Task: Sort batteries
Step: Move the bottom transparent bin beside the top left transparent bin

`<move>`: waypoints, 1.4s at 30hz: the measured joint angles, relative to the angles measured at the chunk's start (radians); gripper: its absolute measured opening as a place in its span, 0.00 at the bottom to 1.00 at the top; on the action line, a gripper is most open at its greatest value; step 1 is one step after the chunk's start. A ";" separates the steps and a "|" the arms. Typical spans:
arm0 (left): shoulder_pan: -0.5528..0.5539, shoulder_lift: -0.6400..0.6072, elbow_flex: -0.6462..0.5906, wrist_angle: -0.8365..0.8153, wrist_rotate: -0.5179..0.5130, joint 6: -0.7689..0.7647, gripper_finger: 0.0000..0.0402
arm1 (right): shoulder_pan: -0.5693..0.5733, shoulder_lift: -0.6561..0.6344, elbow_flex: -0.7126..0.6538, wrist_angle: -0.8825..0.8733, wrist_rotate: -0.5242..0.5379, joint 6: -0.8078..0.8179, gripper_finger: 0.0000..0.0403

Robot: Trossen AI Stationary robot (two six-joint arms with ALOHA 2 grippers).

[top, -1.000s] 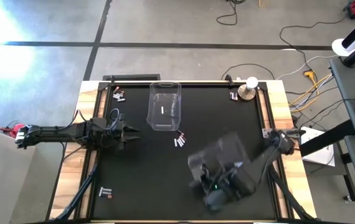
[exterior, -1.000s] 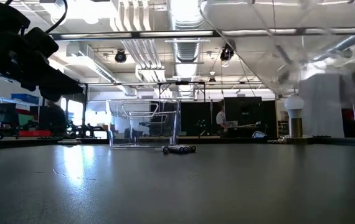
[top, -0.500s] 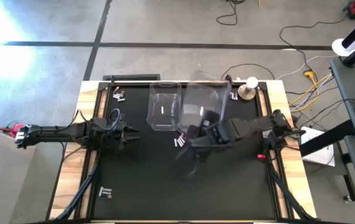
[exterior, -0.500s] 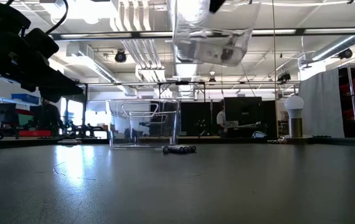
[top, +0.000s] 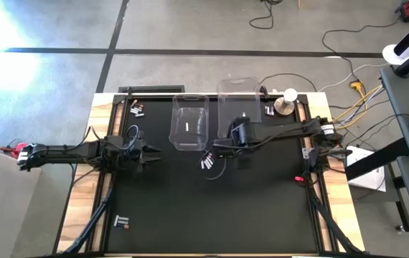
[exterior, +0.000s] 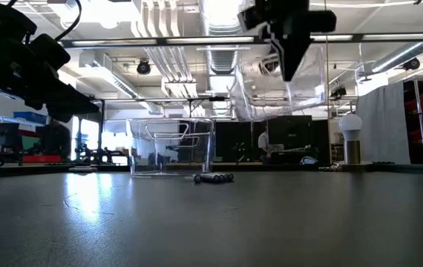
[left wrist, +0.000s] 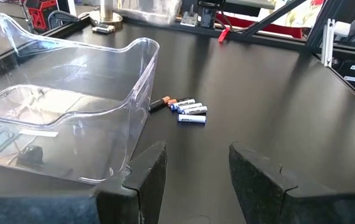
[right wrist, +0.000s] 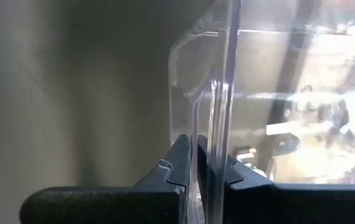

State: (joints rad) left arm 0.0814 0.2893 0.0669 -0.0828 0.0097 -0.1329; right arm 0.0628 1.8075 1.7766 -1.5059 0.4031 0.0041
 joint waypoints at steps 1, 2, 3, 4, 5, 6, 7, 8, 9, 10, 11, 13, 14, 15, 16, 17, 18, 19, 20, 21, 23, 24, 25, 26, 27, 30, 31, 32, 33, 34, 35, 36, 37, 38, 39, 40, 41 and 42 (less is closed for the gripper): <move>0.000 0.000 0.000 0.001 0.000 0.000 0.39 | -0.011 -0.016 -0.037 0.039 -0.009 -0.016 0.03; 0.000 -0.001 0.000 0.000 0.000 0.000 0.39 | -0.021 -0.031 -0.071 0.082 -0.016 -0.027 0.03; 0.000 0.000 0.000 0.001 0.000 0.000 0.39 | -0.031 -0.045 -0.104 0.127 -0.032 -0.035 0.03; 0.000 0.001 0.000 0.002 0.000 0.000 0.39 | -0.042 -0.061 -0.136 0.169 -0.052 -0.037 0.03; 0.000 0.001 0.000 0.000 0.000 0.000 0.39 | -0.052 -0.073 -0.164 0.202 -0.069 -0.032 0.03; 0.000 0.002 0.000 0.000 0.000 0.000 0.39 | -0.060 -0.083 -0.190 0.229 -0.080 -0.027 0.03; 0.000 0.002 0.000 0.001 0.000 0.000 0.39 | -0.068 -0.091 -0.215 0.245 -0.082 -0.024 0.03; 0.000 0.002 0.000 0.000 0.000 0.000 0.39 | -0.076 -0.096 -0.240 0.259 -0.078 -0.027 0.03; 0.000 0.002 0.000 0.001 0.000 0.000 0.39 | -0.083 -0.102 -0.263 0.274 -0.080 -0.037 0.03; 0.000 0.002 0.000 0.001 0.000 0.000 0.39 | -0.090 -0.108 -0.284 0.296 -0.089 -0.051 0.03; 0.000 0.002 0.000 0.000 0.000 0.000 0.39 | -0.097 -0.114 -0.303 0.320 -0.106 -0.067 0.03; 0.000 0.003 0.000 0.000 0.000 0.000 0.39 | -0.108 -0.119 -0.340 0.368 -0.132 -0.096 0.03; 0.000 0.003 0.000 0.000 0.000 0.000 0.39 | -0.111 -0.119 -0.355 0.394 -0.140 -0.106 0.03; 0.000 0.004 0.000 0.001 0.000 0.000 0.39 | -0.114 -0.119 -0.369 0.424 -0.148 -0.115 0.03; 0.000 0.004 0.000 0.001 0.000 0.000 0.39 | -0.116 -0.119 -0.382 0.452 -0.151 -0.124 0.03; 0.000 0.004 0.000 0.000 0.000 0.000 0.39 | -0.119 -0.119 -0.395 0.477 -0.155 -0.128 0.03; 0.000 0.004 0.000 0.000 0.000 0.000 0.39 | -0.121 -0.119 -0.408 0.499 -0.157 -0.134 0.03; 0.000 0.004 0.000 0.001 0.000 0.000 0.39 | -0.122 -0.119 -0.419 0.516 -0.158 -0.138 0.03; 0.000 0.004 0.000 0.000 0.000 0.000 0.39 | -0.126 -0.119 -0.431 0.535 -0.163 -0.144 0.03; 0.000 0.004 0.000 0.000 0.000 0.000 0.39 | -0.128 -0.119 -0.444 0.553 -0.172 -0.145 0.03; 0.000 0.004 0.000 0.001 0.000 0.000 0.39 | -0.130 -0.119 -0.468 0.592 -0.177 -0.134 0.03; 0.000 0.004 0.000 0.000 0.000 0.000 0.39 | -0.131 -0.119 -0.478 0.605 -0.176 -0.128 0.03; 0.000 0.004 0.000 0.000 0.000 0.000 0.39 | -0.131 -0.118 -0.485 0.611 -0.176 -0.124 0.03; 0.000 0.004 0.000 0.000 0.000 0.000 0.39 | -0.131 -0.117 -0.489 0.616 -0.177 -0.116 0.03; 0.000 0.004 0.000 0.001 0.000 0.000 0.39 | -0.131 -0.114 -0.493 0.624 -0.179 -0.109 0.03; 0.000 0.004 0.000 0.000 0.000 0.000 0.39 | -0.131 -0.103 -0.503 0.646 -0.180 -0.106 0.03; 0.000 0.004 0.000 0.000 0.000 0.000 0.39 | -0.131 -0.100 -0.505 0.656 -0.180 -0.099 0.03; 0.000 0.004 0.000 0.000 0.000 0.000 0.39 | -0.131 -0.096 -0.505 0.668 -0.187 -0.088 0.03; 0.000 0.004 0.000 0.000 0.000 0.000 0.39 | -0.132 -0.094 -0.505 0.678 -0.201 -0.079 0.03; 0.000 0.005 0.000 0.001 0.000 0.000 0.39 | -0.133 -0.092 -0.506 0.682 -0.217 -0.076 0.03; 0.000 0.005 0.000 0.000 0.000 0.000 0.39 | -0.132 -0.091 -0.510 0.685 -0.223 -0.077 0.03; 0.000 0.005 0.000 0.000 0.000 0.000 0.39 | -0.132 -0.091 -0.514 0.690 -0.223 -0.081 0.03; 0.000 0.005 0.000 0.001 0.000 0.000 0.39 | -0.132 -0.091 -0.519 0.698 -0.223 -0.083 0.03; 0.000 0.005 0.000 0.001 0.000 0.000 0.39 | -0.132 -0.090 -0.522 0.704 -0.224 -0.082 0.03; 0.000 0.005 0.000 0.001 0.000 0.000 0.39 | -0.132 -0.090 -0.525 0.705 -0.224 -0.075 0.03; 0.000 0.005 0.000 0.001 0.000 0.000 0.39 | -0.132 -0.090 -0.528 0.704 -0.224 -0.066 0.03; 0.000 0.005 0.000 0.001 0.000 0.000 0.39 | -0.133 -0.090 -0.529 0.705 -0.223 -0.054 0.03; 0.000 0.005 0.000 0.000 0.000 0.000 0.39 | -0.134 -0.090 -0.531 0.706 -0.221 -0.048 0.03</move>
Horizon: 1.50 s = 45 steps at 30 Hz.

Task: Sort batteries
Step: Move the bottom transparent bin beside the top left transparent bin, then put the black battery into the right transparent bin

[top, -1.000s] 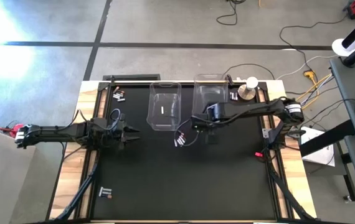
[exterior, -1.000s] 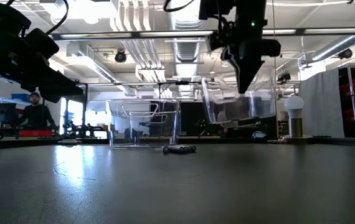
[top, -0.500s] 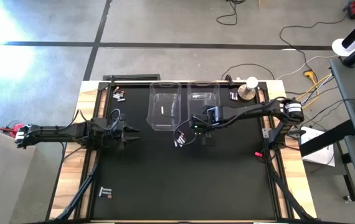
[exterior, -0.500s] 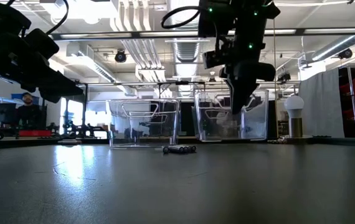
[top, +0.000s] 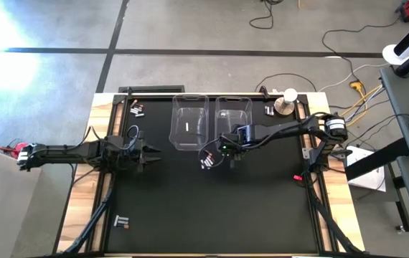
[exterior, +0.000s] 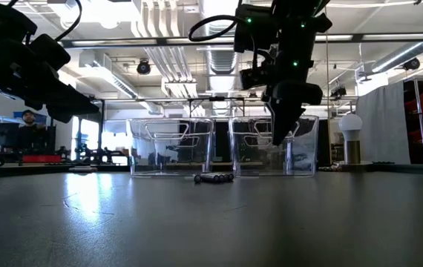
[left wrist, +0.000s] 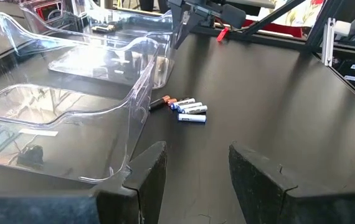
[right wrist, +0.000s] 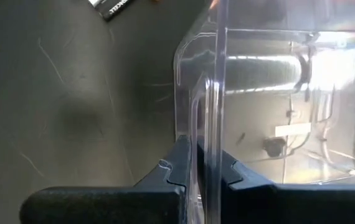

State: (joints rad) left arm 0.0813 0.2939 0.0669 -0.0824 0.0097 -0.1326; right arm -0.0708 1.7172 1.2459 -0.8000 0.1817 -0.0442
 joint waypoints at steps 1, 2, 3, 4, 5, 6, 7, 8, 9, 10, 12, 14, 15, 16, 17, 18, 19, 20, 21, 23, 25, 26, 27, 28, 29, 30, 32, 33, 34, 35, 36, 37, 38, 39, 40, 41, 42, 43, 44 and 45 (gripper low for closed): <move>0.000 0.000 0.000 0.000 0.000 0.000 0.39 | 0.000 0.000 -0.001 0.001 0.002 0.003 0.03; 0.000 0.000 0.000 0.000 0.000 0.000 0.39 | 0.000 0.000 -0.001 0.001 0.002 0.003 0.03; 0.000 0.000 0.000 0.000 0.000 0.000 0.39 | 0.000 0.000 -0.001 0.001 0.002 0.004 0.03; 0.000 0.000 0.000 0.000 0.000 0.000 0.39 | 0.000 0.000 0.000 0.001 0.002 0.004 0.03; 0.000 0.000 0.000 0.000 0.000 0.000 0.39 | 0.000 0.000 0.001 0.000 0.002 0.003 0.03; 0.000 0.000 0.000 0.000 0.000 0.000 0.39 | 0.000 0.000 0.003 -0.001 0.002 0.002 0.03; 0.000 0.000 0.000 0.000 0.000 0.000 0.39 | 0.000 0.000 0.005 -0.002 0.002 -0.002 0.03; 0.000 0.000 0.000 0.000 0.000 0.000 0.39 | 0.000 0.000 0.008 -0.003 0.002 -0.006 0.04; 0.000 0.000 0.000 0.000 0.000 0.000 0.39 | 0.000 0.000 0.013 -0.003 0.001 -0.007 0.05; 0.000 0.000 0.000 0.000 0.000 0.000 0.39 | 0.000 0.000 0.020 -0.006 0.001 -0.005 0.07; 0.000 0.000 0.000 0.000 0.000 0.000 0.39 | 0.000 -0.002 0.034 -0.014 0.002 0.004 0.12; 0.000 0.000 0.000 0.000 0.000 0.000 0.39 | 0.001 -0.002 0.050 -0.022 0.002 0.007 0.19; 0.000 0.000 0.000 0.000 0.000 0.000 0.39 | 0.005 -0.002 0.059 -0.028 0.003 0.007 0.23; 0.000 0.000 0.000 0.000 0.000 0.000 0.39 | 0.007 -0.002 0.069 -0.037 0.008 0.001 0.26; 0.000 0.000 0.000 0.000 0.000 0.000 0.39 | 0.009 -0.003 0.080 -0.048 0.012 -0.009 0.30; 0.000 0.000 0.000 0.000 0.000 0.000 0.39 | 0.013 -0.004 0.093 -0.060 0.020 -0.025 0.33; 0.000 0.000 0.000 0.000 0.000 0.000 0.39 | 0.016 -0.004 0.108 -0.078 0.028 -0.042 0.36; 0.000 0.000 0.000 0.000 0.000 0.000 0.39 | 0.019 -0.006 0.121 -0.097 0.030 -0.063 0.38; 0.000 0.000 0.000 0.000 0.000 0.000 0.39 | 0.024 -0.007 0.136 -0.115 0.031 -0.084 0.41; 0.000 0.000 0.000 0.000 0.000 0.000 0.39 | 0.027 -0.007 0.154 -0.144 0.032 -0.103 0.45; 0.000 0.000 0.000 0.000 0.000 0.000 0.39 | 0.028 -0.007 0.158 -0.171 0.031 -0.103 0.48; 0.000 0.001 0.000 0.000 0.000 0.000 0.39 | 0.028 -0.007 0.155 -0.183 0.031 -0.098 0.49; 0.000 0.001 0.000 0.000 0.000 0.000 0.39 | 0.027 -0.007 0.150 -0.195 0.032 -0.094 0.50; 0.000 0.001 0.000 0.000 0.000 0.000 0.39 | 0.026 -0.007 0.143 -0.210 0.031 -0.087 0.50; 0.000 0.001 0.000 0.000 0.000 0.000 0.39 | 0.024 -0.007 0.138 -0.223 0.031 -0.086 0.51; 0.000 0.001 0.000 0.000 0.000 0.000 0.39 | 0.023 -0.007 0.134 -0.228 0.031 -0.086 0.51; 0.000 0.001 0.000 0.000 0.000 0.000 0.39 | 0.023 -0.007 0.132 -0.227 0.033 -0.086 0.52; 0.000 0.001 0.000 0.000 0.000 0.000 0.39 | 0.023 -0.007 0.132 -0.227 0.040 -0.086 0.51; 0.000 0.001 0.000 0.000 0.000 0.000 0.39 | 0.023 -0.007 0.132 -0.227 0.056 -0.084 0.51; 0.000 0.001 0.000 0.000 0.000 0.000 0.39 | 0.023 -0.007 0.132 -0.227 0.072 -0.083 0.51; 0.000 0.001 0.000 0.000 0.000 0.000 0.39 | 0.023 -0.007 0.131 -0.227 0.087 -0.080 0.51; 0.000 0.001 0.000 0.000 0.000 0.000 0.39 | 0.023 -0.007 0.131 -0.229 0.102 -0.081 0.51; 0.000 0.001 0.000 0.000 0.000 0.000 0.39 | 0.023 -0.007 0.131 -0.232 0.117 -0.090 0.51; 0.000 0.001 0.000 0.000 0.000 0.000 0.39 | 0.023 -0.007 0.131 -0.238 0.131 -0.106 0.51; 0.000 0.001 0.000 0.000 0.000 0.000 0.39 | 0.023 -0.007 0.131 -0.242 0.134 -0.116 0.51; 0.000 0.001 0.000 0.000 0.000 0.000 0.39 | 0.023 -0.007 0.131 -0.245 0.137 -0.131 0.51; 0.000 0.001 0.000 0.000 0.000 0.000 0.39 | 0.023 -0.007 0.131 -0.245 0.137 -0.136 0.51; 0.000 0.001 0.000 0.000 0.000 0.000 0.39 | 0.023 -0.007 0.131 -0.244 0.137 -0.140 0.51; 0.000 0.001 0.000 0.000 0.000 0.000 0.39 | 0.023 -0.007 0.131 -0.244 0.137 -0.145 0.51; 0.000 0.001 0.000 0.000 0.000 0.000 0.39 | 0.023 -0.007 0.131 -0.245 0.139 -0.153 0.51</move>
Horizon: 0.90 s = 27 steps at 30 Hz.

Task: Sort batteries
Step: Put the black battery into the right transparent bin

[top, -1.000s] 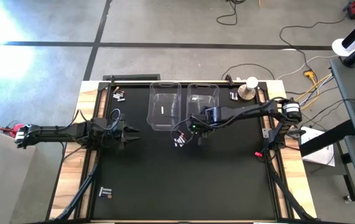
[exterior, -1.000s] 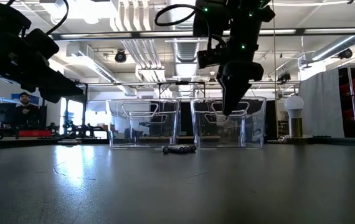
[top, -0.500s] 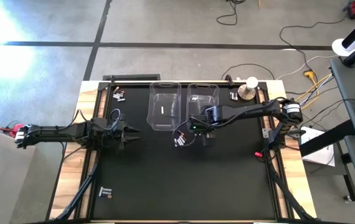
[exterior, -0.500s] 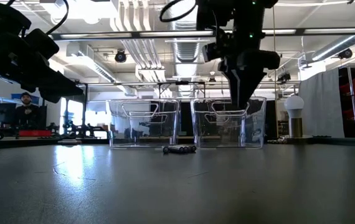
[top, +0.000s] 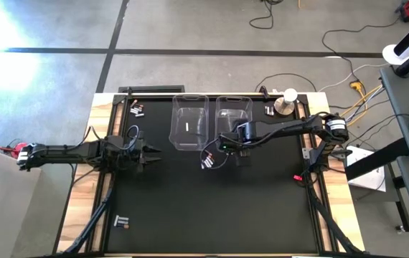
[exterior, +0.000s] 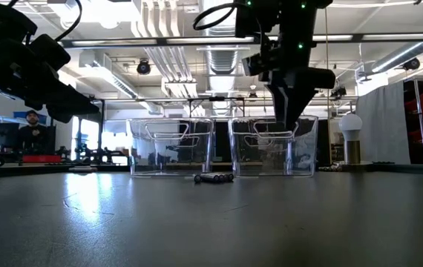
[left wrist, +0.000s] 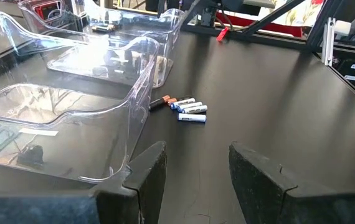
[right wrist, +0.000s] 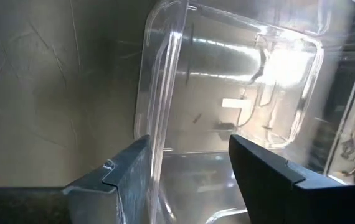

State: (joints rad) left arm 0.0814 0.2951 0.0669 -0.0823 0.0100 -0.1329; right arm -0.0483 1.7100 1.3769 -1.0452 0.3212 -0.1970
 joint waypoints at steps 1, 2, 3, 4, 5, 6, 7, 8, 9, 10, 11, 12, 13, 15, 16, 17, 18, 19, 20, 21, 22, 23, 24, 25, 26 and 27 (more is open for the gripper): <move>0.000 0.000 0.000 0.000 0.000 0.000 0.39 | 0.000 0.000 0.000 -0.002 0.001 -0.008 0.51; 0.000 0.000 0.000 0.000 0.000 0.000 0.39 | 0.000 0.000 0.002 -0.011 0.001 -0.019 0.51; 0.000 0.000 0.000 0.000 0.000 0.000 0.39 | 0.002 0.000 0.008 -0.020 0.000 -0.031 0.51; 0.000 0.000 0.000 0.000 0.000 0.000 0.39 | 0.005 0.000 0.018 -0.027 -0.005 -0.040 0.52; 0.000 0.000 0.000 0.000 0.000 0.000 0.39 | 0.010 0.000 0.031 -0.035 -0.005 -0.046 0.52; 0.000 0.000 0.000 0.000 0.000 0.000 0.39 | 0.016 0.000 0.049 -0.047 -0.005 -0.047 0.53; 0.000 0.000 0.000 0.000 0.000 0.000 0.39 | 0.023 0.000 0.072 -0.060 -0.005 -0.045 0.53; 0.000 0.000 0.000 0.000 0.000 0.000 0.39 | 0.031 0.000 0.098 -0.071 -0.005 -0.040 0.54; 0.000 0.000 0.000 0.000 0.000 0.000 0.39 | 0.040 0.000 0.126 -0.079 -0.005 -0.032 0.55; 0.000 0.000 0.000 0.000 0.000 0.000 0.39 | 0.050 -0.001 0.154 -0.081 -0.005 -0.019 0.55; 0.000 0.000 0.000 0.000 0.000 0.000 0.39 | 0.061 -0.001 0.182 -0.081 -0.005 0.002 0.56; 0.000 0.000 0.000 0.000 0.000 0.000 0.39 | 0.074 -0.001 0.212 -0.079 -0.004 0.024 0.57; 0.000 0.000 0.000 0.000 0.000 0.000 0.39 | 0.088 -0.001 0.237 -0.079 -0.004 0.042 0.58; 0.000 0.000 0.000 0.000 0.000 0.000 0.39 | 0.123 -0.001 0.282 -0.074 -0.001 0.098 0.59; 0.000 0.000 0.000 0.000 0.000 0.000 0.39 | 0.143 -0.002 0.299 -0.068 0.006 0.140 0.59; 0.000 0.000 0.000 0.000 0.000 0.000 0.39 | 0.164 -0.002 0.311 -0.062 0.017 0.186 0.59; 0.000 0.000 0.000 0.000 0.000 0.000 0.39 | 0.187 -0.002 0.319 -0.055 0.022 0.228 0.59; 0.000 0.000 0.000 0.000 0.000 0.000 0.39 | 0.209 -0.002 0.322 -0.040 0.023 0.266 0.59; 0.000 0.000 0.000 0.000 0.000 0.000 0.39 | 0.232 -0.002 0.323 -0.019 0.023 0.305 0.59; 0.000 0.000 0.000 0.000 0.000 0.000 0.39 | 0.256 -0.002 0.320 0.009 0.023 0.341 0.58; 0.000 0.000 0.000 0.000 0.000 0.000 0.39 | 0.281 -0.002 0.310 0.048 0.023 0.378 0.58; 0.000 0.000 0.000 0.000 0.000 0.000 0.39 | 0.304 -0.002 0.294 0.092 0.024 0.411 0.57; 0.000 0.000 0.000 0.000 0.000 0.000 0.39 | 0.329 -0.002 0.275 0.146 0.035 0.447 0.57; 0.000 0.000 0.000 0.000 0.000 0.000 0.39 | 0.353 -0.002 0.251 0.209 0.056 0.482 0.56; 0.000 0.000 0.000 0.000 0.000 0.000 0.39 | 0.376 -0.002 0.223 0.273 0.078 0.517 0.56; 0.000 0.000 0.000 0.000 0.000 0.000 0.39 | 0.396 -0.002 0.197 0.326 0.103 0.547 0.56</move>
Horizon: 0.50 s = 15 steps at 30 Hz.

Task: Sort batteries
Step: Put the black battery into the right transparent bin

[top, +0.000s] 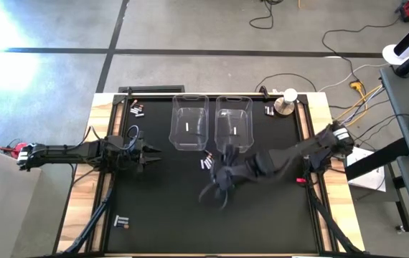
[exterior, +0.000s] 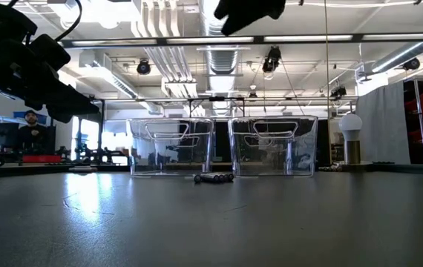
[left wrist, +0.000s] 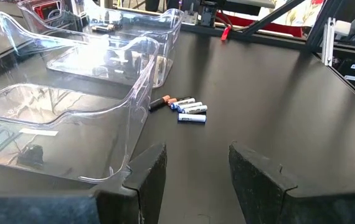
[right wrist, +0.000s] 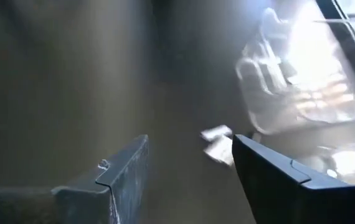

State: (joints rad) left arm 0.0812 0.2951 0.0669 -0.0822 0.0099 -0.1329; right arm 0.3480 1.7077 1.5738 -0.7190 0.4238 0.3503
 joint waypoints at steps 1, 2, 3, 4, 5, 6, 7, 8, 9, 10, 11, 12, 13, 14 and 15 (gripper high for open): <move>0.000 0.000 0.000 0.000 0.000 0.000 0.39 | 0.022 0.000 -0.030 0.052 0.024 0.033 0.56; 0.000 0.000 0.000 0.000 0.000 0.000 0.39 | 0.040 0.000 -0.059 0.092 0.042 0.070 0.56; 0.000 0.000 0.000 0.000 0.000 0.000 0.39 | 0.054 0.002 -0.090 0.122 0.052 0.109 0.56; 0.000 0.000 0.000 0.000 0.000 0.000 0.39 | 0.067 0.003 -0.121 0.143 0.055 0.151 0.57; 0.000 0.000 0.000 0.000 0.000 0.000 0.39 | 0.079 0.004 -0.154 0.159 0.056 0.192 0.57; 0.000 0.001 0.000 0.000 0.000 0.000 0.39 | 0.088 0.005 -0.188 0.178 0.057 0.228 0.57; 0.000 0.001 0.000 0.000 0.000 0.000 0.39 | 0.094 0.005 -0.224 0.205 0.065 0.256 0.57; 0.000 0.001 0.000 -0.001 0.000 0.000 0.39 | 0.100 0.005 -0.260 0.247 0.082 0.274 0.58; 0.000 0.001 0.000 0.000 0.000 0.000 0.39 | 0.103 0.005 -0.295 0.289 0.104 0.285 0.58; 0.000 0.001 0.000 0.000 0.000 0.000 0.39 | 0.104 0.005 -0.326 0.328 0.128 0.285 0.58; 0.000 0.001 0.000 0.000 0.000 0.000 0.39 | 0.104 0.005 -0.356 0.369 0.153 0.278 0.58; 0.000 0.001 0.000 0.000 0.000 0.000 0.39 | 0.104 0.005 -0.384 0.410 0.177 0.264 0.59; 0.000 0.001 0.000 0.000 0.000 0.000 0.39 | 0.100 0.005 -0.412 0.450 0.198 0.257 0.59; 0.000 0.001 0.000 0.000 0.000 0.000 0.39 | 0.096 0.008 -0.440 0.493 0.215 0.253 0.59; 0.000 0.001 0.000 0.000 0.000 0.000 0.39 | 0.091 0.009 -0.466 0.533 0.229 0.258 0.60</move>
State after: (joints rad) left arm 0.0813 0.2958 0.0669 -0.0825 0.0101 -0.1328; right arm 0.4388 1.7168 1.1082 -0.1859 0.6529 0.6086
